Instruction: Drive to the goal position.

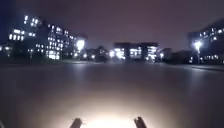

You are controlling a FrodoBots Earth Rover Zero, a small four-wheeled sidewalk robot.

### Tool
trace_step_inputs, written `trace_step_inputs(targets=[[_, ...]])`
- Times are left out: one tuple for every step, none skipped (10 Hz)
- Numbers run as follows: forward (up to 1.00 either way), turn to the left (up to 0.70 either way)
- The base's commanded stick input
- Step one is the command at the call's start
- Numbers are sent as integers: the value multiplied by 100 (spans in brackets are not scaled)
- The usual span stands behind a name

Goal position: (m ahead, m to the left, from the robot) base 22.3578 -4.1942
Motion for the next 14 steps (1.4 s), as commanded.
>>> trace_step_inputs(targets=[[100, 0], [100, 0], [100, 0], [100, 0], [100, 0], [100, 0], [100, 0], [100, 0], [100, 0], [100, 0], [100, 0], [100, 0], [100, 0], [100, 0]])
